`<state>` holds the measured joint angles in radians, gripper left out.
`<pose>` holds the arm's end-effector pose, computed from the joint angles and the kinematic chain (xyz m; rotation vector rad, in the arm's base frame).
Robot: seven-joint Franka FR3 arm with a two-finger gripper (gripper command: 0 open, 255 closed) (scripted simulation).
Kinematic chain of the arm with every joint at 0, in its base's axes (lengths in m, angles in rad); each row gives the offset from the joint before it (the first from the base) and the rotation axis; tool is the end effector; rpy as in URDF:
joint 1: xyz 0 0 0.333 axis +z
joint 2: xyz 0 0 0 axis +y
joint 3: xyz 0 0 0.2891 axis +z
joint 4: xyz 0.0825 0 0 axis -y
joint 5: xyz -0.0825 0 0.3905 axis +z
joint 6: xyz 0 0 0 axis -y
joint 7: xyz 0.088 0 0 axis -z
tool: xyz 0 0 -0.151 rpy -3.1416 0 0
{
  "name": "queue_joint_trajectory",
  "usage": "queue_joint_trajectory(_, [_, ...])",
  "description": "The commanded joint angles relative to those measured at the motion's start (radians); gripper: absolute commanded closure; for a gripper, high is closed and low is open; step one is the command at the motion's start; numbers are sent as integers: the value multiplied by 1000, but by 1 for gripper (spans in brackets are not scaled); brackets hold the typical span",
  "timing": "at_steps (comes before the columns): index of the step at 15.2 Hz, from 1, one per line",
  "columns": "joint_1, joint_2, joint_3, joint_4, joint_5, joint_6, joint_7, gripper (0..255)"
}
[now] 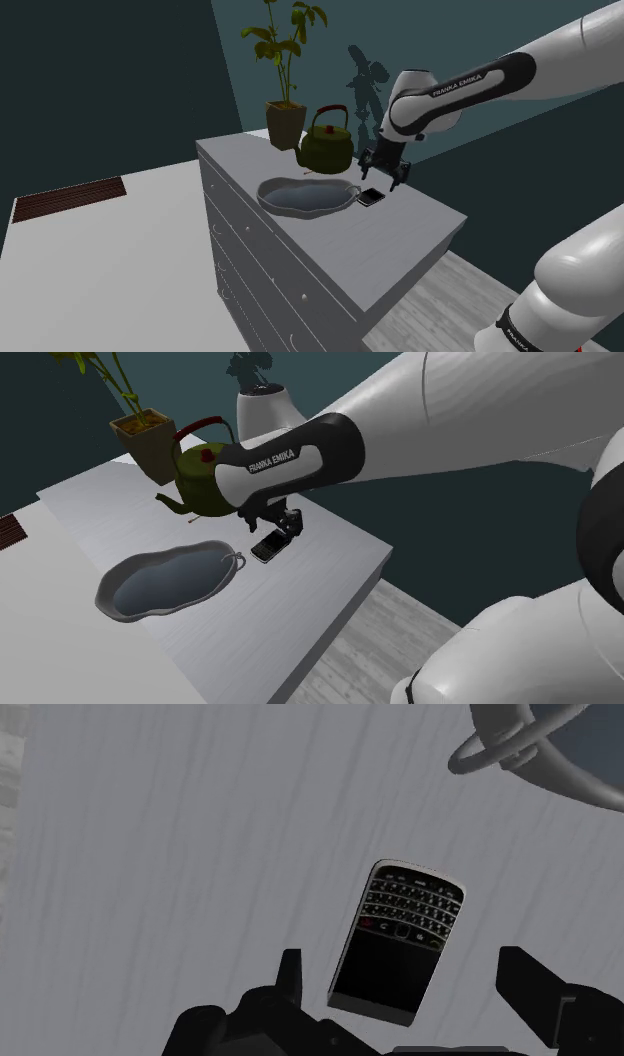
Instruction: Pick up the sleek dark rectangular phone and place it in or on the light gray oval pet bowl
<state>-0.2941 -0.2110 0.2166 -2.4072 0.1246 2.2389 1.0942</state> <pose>0.4786 -0.0319 0.3219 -2.4929 1.8002 -0.0127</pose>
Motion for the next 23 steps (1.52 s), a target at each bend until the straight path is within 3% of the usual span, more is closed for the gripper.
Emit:
queue_joint_trajectory(1, [-29, 68, 5, 19, -24, 55, 117, 0])
queue_joint_trajectory(2, [-39, 94, 6, 25, -34, 75, 162, 0])
queue_joint_trajectory(10, [-37, 168, 10, -9, -49, 183, 174, 0])
queue_joint_trajectory(17, [-37, 168, 10, -8, -49, 182, 174, 0])
queue_joint_trajectory(18, [-37, 168, 10, -8, -49, 182, 174, 255])
queue_joint_trajectory(23, [-36, 168, 10, -8, -49, 182, 174, 255])
